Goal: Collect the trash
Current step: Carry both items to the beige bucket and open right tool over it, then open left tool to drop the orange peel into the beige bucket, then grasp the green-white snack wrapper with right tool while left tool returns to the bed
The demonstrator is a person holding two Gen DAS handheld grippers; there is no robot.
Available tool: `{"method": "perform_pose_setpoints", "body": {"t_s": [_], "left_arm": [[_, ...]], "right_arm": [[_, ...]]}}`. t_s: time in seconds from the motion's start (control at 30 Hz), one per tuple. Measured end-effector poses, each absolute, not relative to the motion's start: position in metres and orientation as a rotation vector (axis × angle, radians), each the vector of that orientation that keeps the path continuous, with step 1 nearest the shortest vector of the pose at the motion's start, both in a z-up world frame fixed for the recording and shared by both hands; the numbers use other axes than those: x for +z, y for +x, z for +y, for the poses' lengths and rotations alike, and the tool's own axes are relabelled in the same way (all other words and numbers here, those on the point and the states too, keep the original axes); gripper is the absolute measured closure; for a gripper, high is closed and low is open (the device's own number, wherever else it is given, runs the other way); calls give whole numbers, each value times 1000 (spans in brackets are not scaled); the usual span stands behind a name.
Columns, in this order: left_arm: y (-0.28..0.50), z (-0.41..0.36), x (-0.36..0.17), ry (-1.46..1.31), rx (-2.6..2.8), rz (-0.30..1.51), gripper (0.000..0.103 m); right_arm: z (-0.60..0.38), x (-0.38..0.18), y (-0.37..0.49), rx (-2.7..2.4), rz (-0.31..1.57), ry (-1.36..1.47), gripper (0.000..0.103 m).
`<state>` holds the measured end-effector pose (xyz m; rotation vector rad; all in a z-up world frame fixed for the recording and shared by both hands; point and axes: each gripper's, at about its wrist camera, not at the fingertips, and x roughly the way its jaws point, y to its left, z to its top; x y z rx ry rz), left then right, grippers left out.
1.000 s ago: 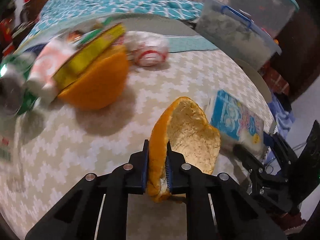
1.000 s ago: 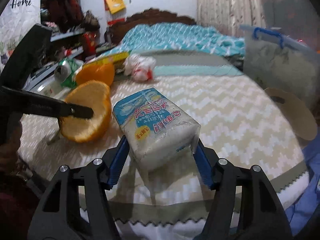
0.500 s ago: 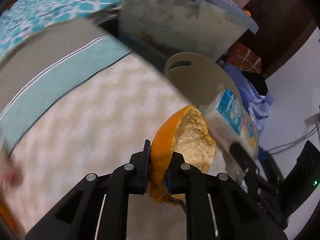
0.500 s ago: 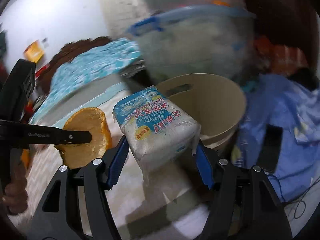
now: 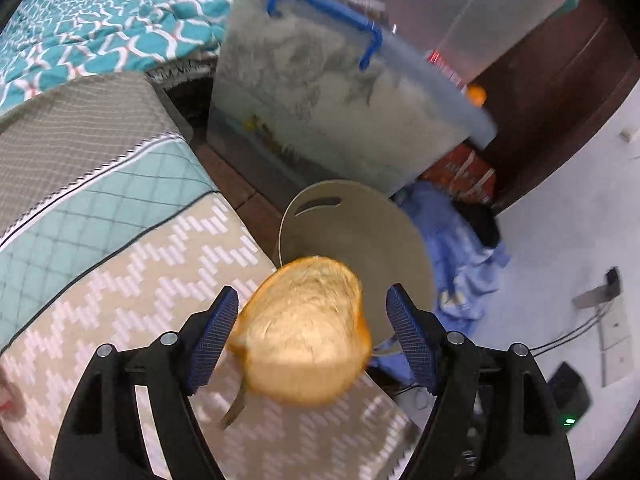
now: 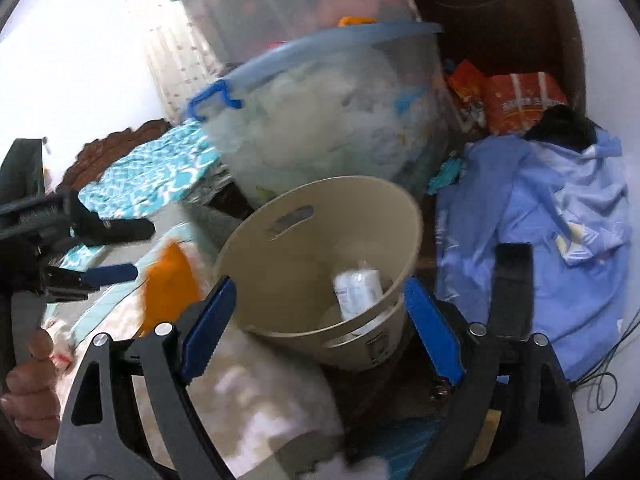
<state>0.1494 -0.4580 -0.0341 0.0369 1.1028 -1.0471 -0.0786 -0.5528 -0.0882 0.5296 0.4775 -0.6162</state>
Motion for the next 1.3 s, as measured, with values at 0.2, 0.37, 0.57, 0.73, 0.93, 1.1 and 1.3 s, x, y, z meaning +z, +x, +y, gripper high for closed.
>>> {"method": "perform_pose_setpoints", "body": {"t_s": [0.2,0.37,0.57,0.73,0.93,1.1,1.3], "left_arm": [[140,-396,-11,12,-1051,1031,30],[125,-331,-6,30,-1073,984,31],[116,-234,-10,8,-1038,958,33],[111,-134,-8,-31,-895,913,33],[117,-46,0,-130,-707,873,33],[123,1,0,-171,-580,855,31],[135,36,0,-220,-479,835,31]], "right_arm": [[-529,-73,-39,-432,551,501,23],[-543,-83,-5,-367,643,549,30],[-570,-93,2,-362,664,655,91],[-604,-92,1,-528,656,634,90],[-652,-105,-6,-672,710,718,76],[-630,-79,-14,-700,612,656,16],[-563,-36,11,-467,564,606,20]]}}
